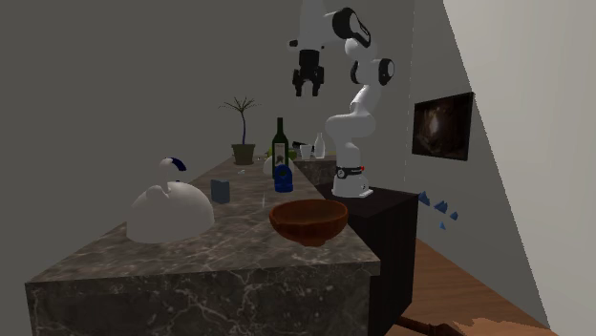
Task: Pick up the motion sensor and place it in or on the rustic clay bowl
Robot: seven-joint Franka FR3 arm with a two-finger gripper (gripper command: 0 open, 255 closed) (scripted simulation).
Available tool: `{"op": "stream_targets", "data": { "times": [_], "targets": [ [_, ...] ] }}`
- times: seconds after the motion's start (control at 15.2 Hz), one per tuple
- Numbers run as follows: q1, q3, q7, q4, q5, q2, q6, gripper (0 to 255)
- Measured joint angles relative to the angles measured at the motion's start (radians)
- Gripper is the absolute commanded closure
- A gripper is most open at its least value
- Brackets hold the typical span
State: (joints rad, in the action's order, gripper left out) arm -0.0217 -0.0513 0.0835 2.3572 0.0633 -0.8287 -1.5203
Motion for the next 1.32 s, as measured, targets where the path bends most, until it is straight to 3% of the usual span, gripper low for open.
{"op": "stream_targets", "data": {
  "times": [0.13,0.4,0.79,1.32],
  "targets": [
    [-0.003,0.002,0.003,0.003,0.001,0.014,-0.017,0],
    [-0.019,-0.002,0.047,0.036,-0.006,0.099,-0.137,0],
    [-0.051,0.001,0.109,0.053,-0.007,0.28,-0.341,0],
    [-0.086,0.007,0.194,-0.007,-0.004,0.561,-0.57,0]
  ]
}}
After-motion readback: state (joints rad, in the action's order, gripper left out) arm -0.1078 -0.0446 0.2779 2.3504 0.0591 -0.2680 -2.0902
